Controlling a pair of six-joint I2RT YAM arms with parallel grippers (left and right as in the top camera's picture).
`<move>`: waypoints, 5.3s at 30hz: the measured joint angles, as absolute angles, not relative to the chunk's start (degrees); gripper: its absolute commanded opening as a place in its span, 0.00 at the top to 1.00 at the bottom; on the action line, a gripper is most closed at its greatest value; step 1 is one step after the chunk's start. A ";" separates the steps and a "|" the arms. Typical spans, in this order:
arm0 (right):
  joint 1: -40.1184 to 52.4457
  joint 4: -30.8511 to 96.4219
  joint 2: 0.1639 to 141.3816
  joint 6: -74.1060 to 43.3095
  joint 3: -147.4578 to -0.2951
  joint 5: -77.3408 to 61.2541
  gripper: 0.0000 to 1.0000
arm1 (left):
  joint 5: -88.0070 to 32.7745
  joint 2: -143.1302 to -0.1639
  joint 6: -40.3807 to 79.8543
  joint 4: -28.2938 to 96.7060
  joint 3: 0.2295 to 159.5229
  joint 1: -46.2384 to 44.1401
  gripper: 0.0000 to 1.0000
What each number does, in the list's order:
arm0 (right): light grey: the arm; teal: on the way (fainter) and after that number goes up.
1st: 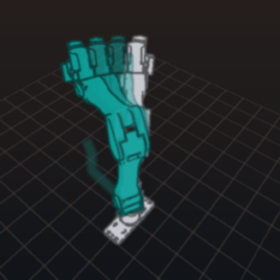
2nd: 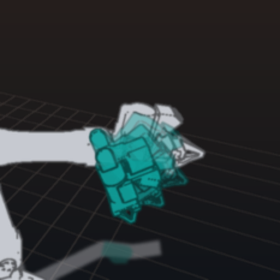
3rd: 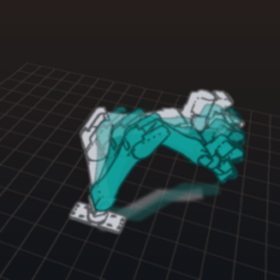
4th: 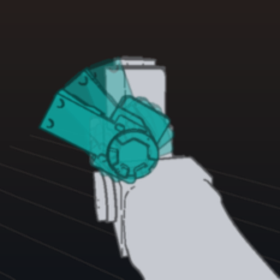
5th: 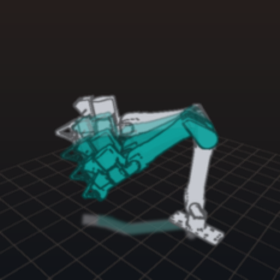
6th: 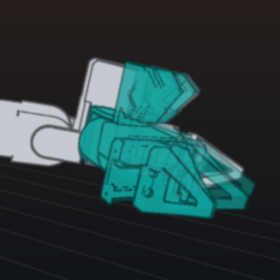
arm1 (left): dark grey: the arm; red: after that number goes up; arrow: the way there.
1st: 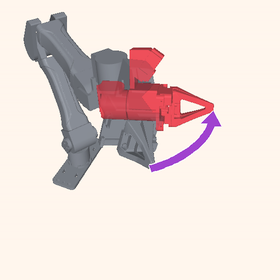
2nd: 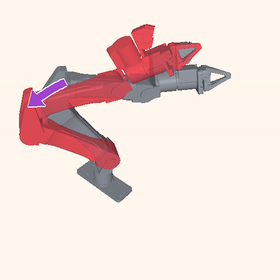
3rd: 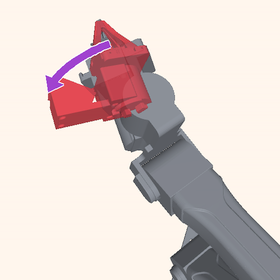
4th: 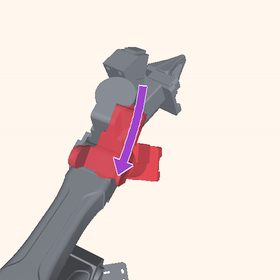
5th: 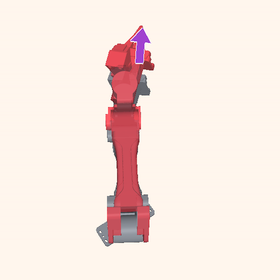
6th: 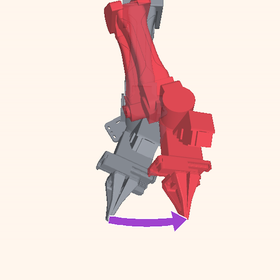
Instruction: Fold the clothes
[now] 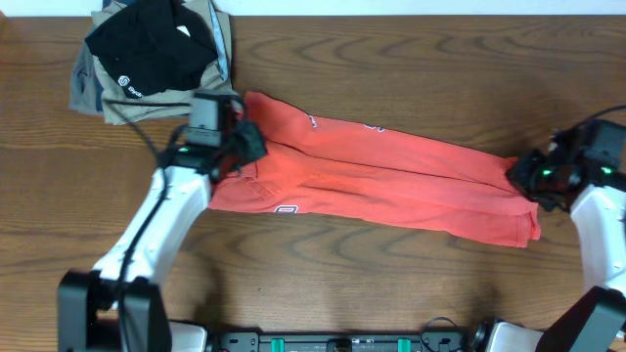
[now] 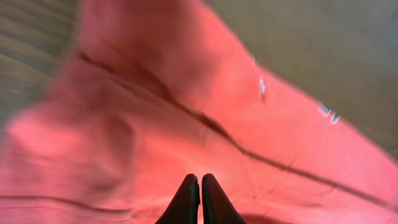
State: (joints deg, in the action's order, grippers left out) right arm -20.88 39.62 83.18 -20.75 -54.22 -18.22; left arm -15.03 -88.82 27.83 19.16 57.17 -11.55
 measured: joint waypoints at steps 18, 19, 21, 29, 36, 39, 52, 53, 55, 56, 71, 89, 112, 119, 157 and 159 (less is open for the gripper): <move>-16.95 38.30 98.43 -26.04 -51.64 -12.69 0.99 | -9.23 -101.86 28.34 22.85 56.95 -14.50 0.94; -16.93 38.35 98.61 -26.65 -51.75 -12.43 0.99 | -8.03 -101.86 28.34 23.53 56.95 -13.91 0.94; -16.91 38.54 98.80 -27.73 -52.01 -12.25 0.99 | -6.39 -101.86 28.34 24.32 56.93 -12.62 0.94; -16.75 42.63 99.63 -29.34 -54.24 -9.02 0.99 | -1.83 -101.80 29.23 25.89 56.95 -6.72 0.94; -17.58 53.91 101.54 -29.54 -63.00 -0.93 0.99 | 0.62 -100.92 30.79 28.97 56.93 -4.69 0.94; -17.58 57.82 101.54 -29.54 -68.16 0.38 0.99 | 1.48 -98.39 31.29 30.13 56.86 -4.58 0.94; -25.82 61.34 101.54 -28.91 -74.39 2.96 0.01 | 2.76 -87.31 31.57 34.17 56.84 -4.54 0.24; -27.51 61.14 101.54 -28.82 -74.37 2.87 0.01 | 2.85 -87.57 31.62 34.44 56.84 -4.54 0.22; -31.33 60.12 101.54 -28.36 -74.19 1.91 0.01 | 3.01 -88.07 31.62 34.48 56.82 -4.54 0.21; -33.30 58.67 101.51 -27.59 -73.69 0.75 0.01 | 3.01 -88.33 31.70 34.48 56.82 -4.54 0.21; -38.61 43.07 101.34 -11.07 -57.23 -21.54 0.01 | 3.01 -89.27 31.70 34.92 56.58 -4.54 0.20; -30.96 41.98 100.60 -10.22 -51.13 -25.34 0.99 | 3.01 -89.27 31.70 35.62 56.58 -4.54 0.20; -35.31 56.95 95.70 -18.33 -60.27 -9.45 0.99 | 3.01 -89.27 31.70 35.77 56.53 -4.54 0.20; -30.39 57.76 80.16 -18.44 -61.17 -10.41 0.99 | 3.01 -89.27 31.70 35.57 56.53 -4.54 0.20; 10.37 51.72 92.09 -23.51 -61.39 -10.90 0.93 | 3.01 -89.27 31.73 35.55 56.53 -4.54 0.19; 11.38 51.77 92.12 -23.75 -61.39 -10.87 0.69 | 3.01 -89.27 31.70 35.55 56.53 -4.54 0.19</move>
State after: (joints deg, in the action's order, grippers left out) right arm 11.38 51.77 92.12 -23.75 -61.39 -10.87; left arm 3.01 -89.27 31.70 35.55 56.53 -4.54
